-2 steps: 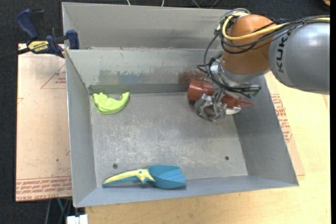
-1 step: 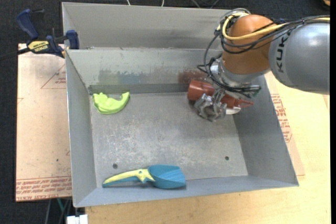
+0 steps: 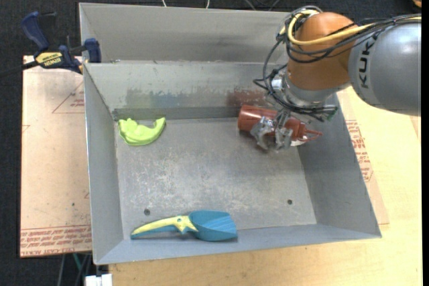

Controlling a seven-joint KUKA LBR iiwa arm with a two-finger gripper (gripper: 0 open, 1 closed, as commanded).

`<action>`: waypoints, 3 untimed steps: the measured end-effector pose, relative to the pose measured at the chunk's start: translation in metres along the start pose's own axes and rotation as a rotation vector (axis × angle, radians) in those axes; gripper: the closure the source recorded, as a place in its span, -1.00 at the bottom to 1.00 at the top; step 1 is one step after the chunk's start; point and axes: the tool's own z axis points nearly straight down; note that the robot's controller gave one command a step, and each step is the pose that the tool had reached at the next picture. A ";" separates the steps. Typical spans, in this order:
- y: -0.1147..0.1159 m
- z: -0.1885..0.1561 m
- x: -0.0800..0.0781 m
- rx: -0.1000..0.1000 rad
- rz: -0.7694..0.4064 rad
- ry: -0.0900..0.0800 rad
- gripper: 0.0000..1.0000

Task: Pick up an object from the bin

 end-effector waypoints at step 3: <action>-0.001 -0.062 -0.003 0.009 0.005 -0.008 1.00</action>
Offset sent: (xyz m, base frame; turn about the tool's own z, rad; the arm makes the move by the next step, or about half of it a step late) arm 0.0021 -0.0002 0.0463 0.0005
